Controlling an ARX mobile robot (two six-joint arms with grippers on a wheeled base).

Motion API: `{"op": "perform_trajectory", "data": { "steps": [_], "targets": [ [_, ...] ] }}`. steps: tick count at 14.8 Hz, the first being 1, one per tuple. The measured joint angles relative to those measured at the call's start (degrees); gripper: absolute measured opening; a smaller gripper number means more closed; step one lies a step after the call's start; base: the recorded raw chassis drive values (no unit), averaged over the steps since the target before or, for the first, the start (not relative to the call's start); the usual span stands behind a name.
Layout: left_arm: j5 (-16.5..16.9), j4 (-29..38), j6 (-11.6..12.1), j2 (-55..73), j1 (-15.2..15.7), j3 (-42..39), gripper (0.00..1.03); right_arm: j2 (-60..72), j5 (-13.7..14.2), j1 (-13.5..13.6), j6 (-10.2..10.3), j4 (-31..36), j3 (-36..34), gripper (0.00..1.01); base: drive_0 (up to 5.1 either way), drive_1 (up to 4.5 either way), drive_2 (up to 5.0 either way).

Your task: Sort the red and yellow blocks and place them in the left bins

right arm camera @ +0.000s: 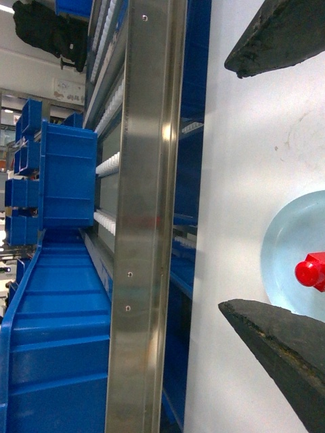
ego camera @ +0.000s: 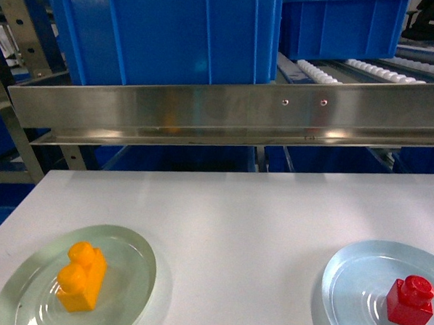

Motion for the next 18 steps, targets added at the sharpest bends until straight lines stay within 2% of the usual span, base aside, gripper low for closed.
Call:
{"op": "perform_trajectory", "data": {
  "steps": [3,4,5,7,8,9,12,14,16,18],
  "targets": [
    [0.20,0.00,-0.02,0.02,0.07,0.00,0.98,0.02,0.00,0.00,0.00,0.07,0.00,0.98,0.0,0.00,0.0],
    [1.66,0.35,-0.07,0.13,1.05,0.00,0.98,0.72,-0.59,-0.55,0.02,1.77,0.00,0.98,0.0,0.00,0.0],
    [3.50,3.32,-0.20,1.97,3.23,0.04,0.98,3.50,-0.63,-0.83,0.00,4.52,0.04,0.98,0.0,0.00,0.0],
    [9.77,14.40,-2.32,17.35,11.08,2.99,0.98,17.25,-1.90,-0.26,0.04,14.49,2.99,0.98,0.0,0.00,0.0],
    [12.28,20.11,-3.15,24.83,11.91,5.99,0.98,24.06,-2.12,0.92,0.02,19.54,5.70,0.98,0.0,0.00,0.0],
    [13.81,23.93,-3.19,31.98,11.89,8.76,0.98,29.22,-2.64,2.32,-0.02,22.21,7.52,0.98,0.0,0.00,0.0],
    [16.24,35.12,-4.50,56.94,10.56,14.93,0.98,50.77,-3.08,8.15,-2.14,31.76,9.94,0.98,0.0,0.00,0.0],
    [16.55,42.12,-4.39,69.77,9.49,19.10,0.98,64.76,-1.81,9.90,-2.23,40.85,12.33,0.98,0.0,0.00,0.0],
    [16.39,42.03,-4.07,73.96,9.22,19.43,0.98,78.12,-1.01,10.86,-2.75,45.92,15.65,0.98,0.0,0.00,0.0],
    [16.41,42.66,-4.04,73.46,9.22,19.34,0.98,88.59,-0.79,10.91,-2.80,45.27,18.99,0.98,0.0,0.00,0.0]
  ]
}}
